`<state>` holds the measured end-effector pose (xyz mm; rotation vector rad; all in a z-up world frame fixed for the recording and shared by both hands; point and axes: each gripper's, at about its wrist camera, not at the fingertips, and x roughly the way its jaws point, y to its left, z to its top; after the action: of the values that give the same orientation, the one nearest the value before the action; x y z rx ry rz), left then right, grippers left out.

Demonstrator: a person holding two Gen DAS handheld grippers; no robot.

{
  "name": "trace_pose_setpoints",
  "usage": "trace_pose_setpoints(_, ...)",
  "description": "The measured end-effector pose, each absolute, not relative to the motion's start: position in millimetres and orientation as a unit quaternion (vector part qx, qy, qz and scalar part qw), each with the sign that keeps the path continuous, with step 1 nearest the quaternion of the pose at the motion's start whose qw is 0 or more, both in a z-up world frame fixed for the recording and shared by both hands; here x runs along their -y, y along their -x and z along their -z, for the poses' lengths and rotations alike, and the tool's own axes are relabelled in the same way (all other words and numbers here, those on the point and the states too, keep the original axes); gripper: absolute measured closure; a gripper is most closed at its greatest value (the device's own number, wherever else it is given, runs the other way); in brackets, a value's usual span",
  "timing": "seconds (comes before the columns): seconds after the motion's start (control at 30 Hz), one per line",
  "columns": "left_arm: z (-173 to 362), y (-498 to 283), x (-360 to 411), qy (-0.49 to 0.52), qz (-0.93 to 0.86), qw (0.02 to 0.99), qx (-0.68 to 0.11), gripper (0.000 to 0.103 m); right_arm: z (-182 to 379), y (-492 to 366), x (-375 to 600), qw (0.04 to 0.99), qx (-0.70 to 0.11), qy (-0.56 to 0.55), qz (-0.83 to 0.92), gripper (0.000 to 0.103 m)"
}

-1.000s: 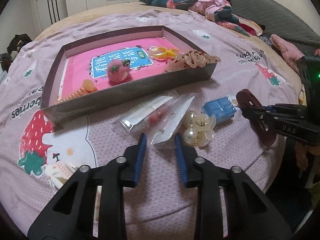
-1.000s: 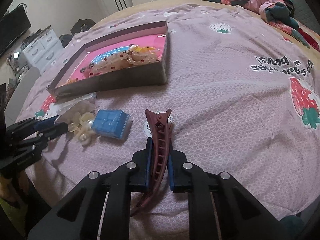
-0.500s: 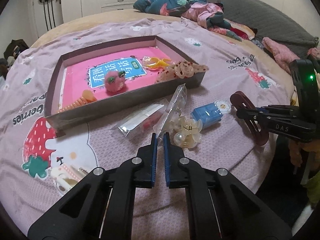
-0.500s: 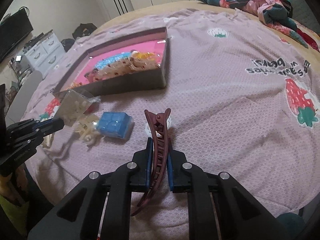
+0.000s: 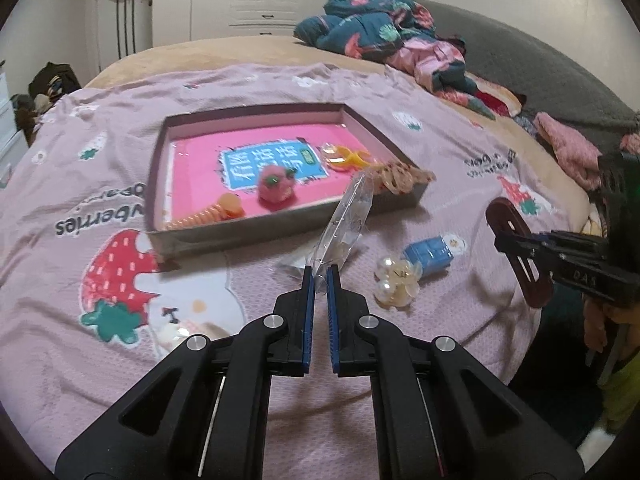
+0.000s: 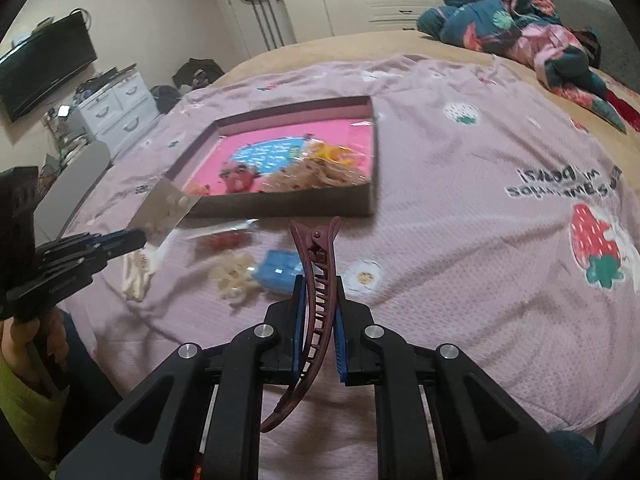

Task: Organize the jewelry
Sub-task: 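Carry the maroon clip over the tray with the right tool while the left carries the packet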

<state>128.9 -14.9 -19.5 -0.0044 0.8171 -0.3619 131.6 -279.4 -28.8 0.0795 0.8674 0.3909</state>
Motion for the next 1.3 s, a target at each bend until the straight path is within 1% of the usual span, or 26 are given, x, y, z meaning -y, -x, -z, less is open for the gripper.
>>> trace_pose_setpoints(0.63, -11.8, -133.7, -35.1, 0.045, 0.128, 0.923, -0.361, 0.102, -15.3, -152.7, 212.8, 0.885, -0.381, -0.020, -0.267, 0.091)
trace_pose_setpoints(0.93, -35.0, -149.2, -47.1, 0.044, 0.114, 0.932, -0.342, 0.102, -32.5, -181.9, 208.0, 0.894, -0.362, -0.033, -0.262, 0.091)
trace_pose_setpoints(1.3, -41.8, -182.3, -53.6, 0.049, 0.112, 0.932, -0.342, 0.102, -46.5, -218.0, 226.4, 0.907, -0.352, -0.039, -0.228, 0.091)
